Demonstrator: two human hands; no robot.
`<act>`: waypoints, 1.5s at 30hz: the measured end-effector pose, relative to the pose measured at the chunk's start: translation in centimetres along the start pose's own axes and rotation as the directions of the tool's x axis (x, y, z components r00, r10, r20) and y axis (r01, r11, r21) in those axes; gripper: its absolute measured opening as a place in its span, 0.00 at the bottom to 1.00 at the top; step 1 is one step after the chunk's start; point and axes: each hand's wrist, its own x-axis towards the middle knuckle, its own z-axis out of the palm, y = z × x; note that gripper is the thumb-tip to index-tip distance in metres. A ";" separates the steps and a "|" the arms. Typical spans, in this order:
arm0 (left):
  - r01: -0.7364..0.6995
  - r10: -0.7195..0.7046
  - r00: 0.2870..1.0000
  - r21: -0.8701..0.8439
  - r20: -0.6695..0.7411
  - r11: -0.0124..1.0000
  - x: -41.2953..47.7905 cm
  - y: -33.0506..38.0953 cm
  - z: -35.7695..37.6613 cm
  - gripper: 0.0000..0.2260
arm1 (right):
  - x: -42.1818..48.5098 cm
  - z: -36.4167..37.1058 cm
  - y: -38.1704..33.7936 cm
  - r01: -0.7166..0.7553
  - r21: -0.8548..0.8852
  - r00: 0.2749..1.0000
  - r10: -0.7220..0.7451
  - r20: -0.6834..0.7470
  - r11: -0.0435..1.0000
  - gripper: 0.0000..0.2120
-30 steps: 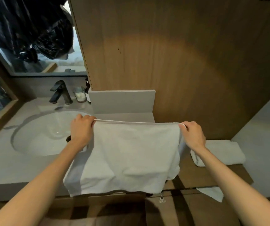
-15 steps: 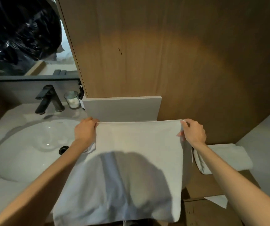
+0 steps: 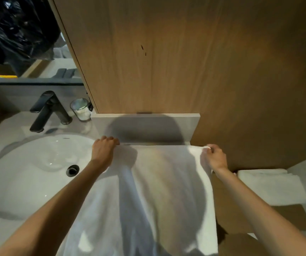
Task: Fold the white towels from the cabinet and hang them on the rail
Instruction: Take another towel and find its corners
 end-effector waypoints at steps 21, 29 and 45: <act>-0.100 0.114 0.963 -0.068 0.243 0.993 -8.1 7.4 6.6 0.28 | -5.3 8.0 -0.9 0.412 -0.535 0.883 -0.180 0.433 0.738 0.46; 0.047 0.005 0.938 -0.143 0.347 0.989 -5.1 1.2 6.3 0.35 | -4.1 7.8 -1.5 0.435 -0.572 0.870 -0.162 0.466 0.695 0.54; 0.068 -0.022 0.972 -0.192 0.234 0.979 -13.6 9.4 6.4 0.23 | -9.6 12.0 0.8 0.553 -0.371 0.833 -0.499 0.236 0.746 0.25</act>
